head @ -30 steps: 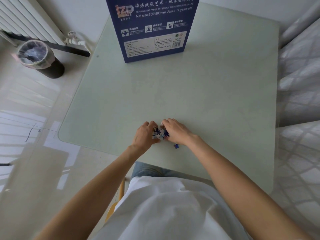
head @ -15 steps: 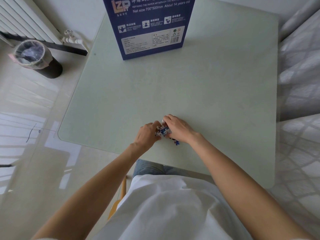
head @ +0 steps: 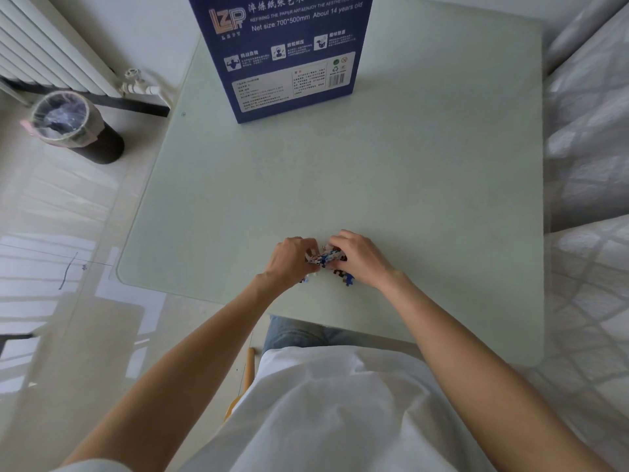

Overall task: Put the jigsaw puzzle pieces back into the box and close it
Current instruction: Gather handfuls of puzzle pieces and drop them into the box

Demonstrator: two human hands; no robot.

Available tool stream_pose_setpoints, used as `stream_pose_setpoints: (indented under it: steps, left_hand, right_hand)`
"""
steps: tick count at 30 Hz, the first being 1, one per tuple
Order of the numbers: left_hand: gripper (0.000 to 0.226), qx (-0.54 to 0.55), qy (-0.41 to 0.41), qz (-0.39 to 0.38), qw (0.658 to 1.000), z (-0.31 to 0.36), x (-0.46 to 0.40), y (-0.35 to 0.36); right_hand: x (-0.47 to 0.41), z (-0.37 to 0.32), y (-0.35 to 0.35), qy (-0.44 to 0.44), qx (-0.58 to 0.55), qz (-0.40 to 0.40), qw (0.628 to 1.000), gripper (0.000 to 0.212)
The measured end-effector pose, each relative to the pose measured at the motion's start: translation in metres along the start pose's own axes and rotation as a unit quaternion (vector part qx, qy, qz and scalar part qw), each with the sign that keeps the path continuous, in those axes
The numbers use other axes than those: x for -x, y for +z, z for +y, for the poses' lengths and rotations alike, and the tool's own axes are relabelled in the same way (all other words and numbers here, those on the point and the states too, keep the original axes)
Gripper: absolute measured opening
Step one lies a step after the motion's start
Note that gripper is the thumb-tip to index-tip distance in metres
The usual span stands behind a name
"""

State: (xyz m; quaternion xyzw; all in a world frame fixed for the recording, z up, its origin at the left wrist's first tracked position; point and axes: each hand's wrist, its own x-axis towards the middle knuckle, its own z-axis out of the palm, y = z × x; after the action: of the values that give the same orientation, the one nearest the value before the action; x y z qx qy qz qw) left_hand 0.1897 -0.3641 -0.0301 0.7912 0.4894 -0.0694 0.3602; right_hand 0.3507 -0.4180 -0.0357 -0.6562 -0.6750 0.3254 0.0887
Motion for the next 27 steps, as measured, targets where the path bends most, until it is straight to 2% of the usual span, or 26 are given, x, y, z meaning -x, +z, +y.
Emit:
stream_pose_setpoints:
  steps: [3, 6, 9, 13, 16, 20, 22, 24, 27]
  left_hand:
    - [0.02, 0.012, -0.011, 0.004, 1.0, 0.002, -0.002, 0.0]
    - [0.022, 0.034, -0.013, 0.016, 0.999, 0.0, 0.0, -0.005]
    - [0.022, 0.063, -0.014, 0.058, 0.996, -0.005, 0.007, -0.018]
    - [0.017, 0.099, 0.017, 0.15, 0.983, 0.001, 0.021, -0.053]
    - [0.016, 0.123, 0.063, 0.198, 0.97, 0.02, 0.026, -0.102]
    - [0.015, 0.092, 0.161, 0.28, 0.942, 0.05, 0.011, -0.198]
    - [0.013, 0.085, 0.219, 0.333, 0.913, 0.068, 0.003, -0.25]
    - [0.012, 0.063, 0.28, 0.401, 0.87, 0.087, -0.006, -0.306]
    - [0.016, 0.043, 0.298, 0.482, 0.823, 0.108, -0.019, -0.378]
  right_hand:
    - [0.007, 0.003, -0.001, 0.022, -0.038, 0.04, 0.998, 0.021]
    - [0.014, 0.008, -0.004, 0.083, -0.095, 0.094, 0.988, 0.017]
    - [0.02, 0.011, -0.016, 0.129, -0.126, 0.133, 0.974, 0.021]
    - [0.022, 0.001, -0.057, 0.135, -0.158, 0.172, 0.963, 0.022]
    - [0.013, -0.02, -0.107, 0.091, -0.178, 0.214, 0.956, 0.02]
    - [-0.022, -0.069, -0.197, 0.006, -0.169, 0.268, 0.948, 0.021]
    - [-0.04, -0.099, -0.242, -0.053, -0.145, 0.297, 0.942, 0.021]
    - [-0.065, -0.13, -0.287, -0.108, -0.109, 0.328, 0.932, 0.019]
    - [-0.104, -0.164, -0.343, -0.146, -0.045, 0.386, 0.91, 0.025]
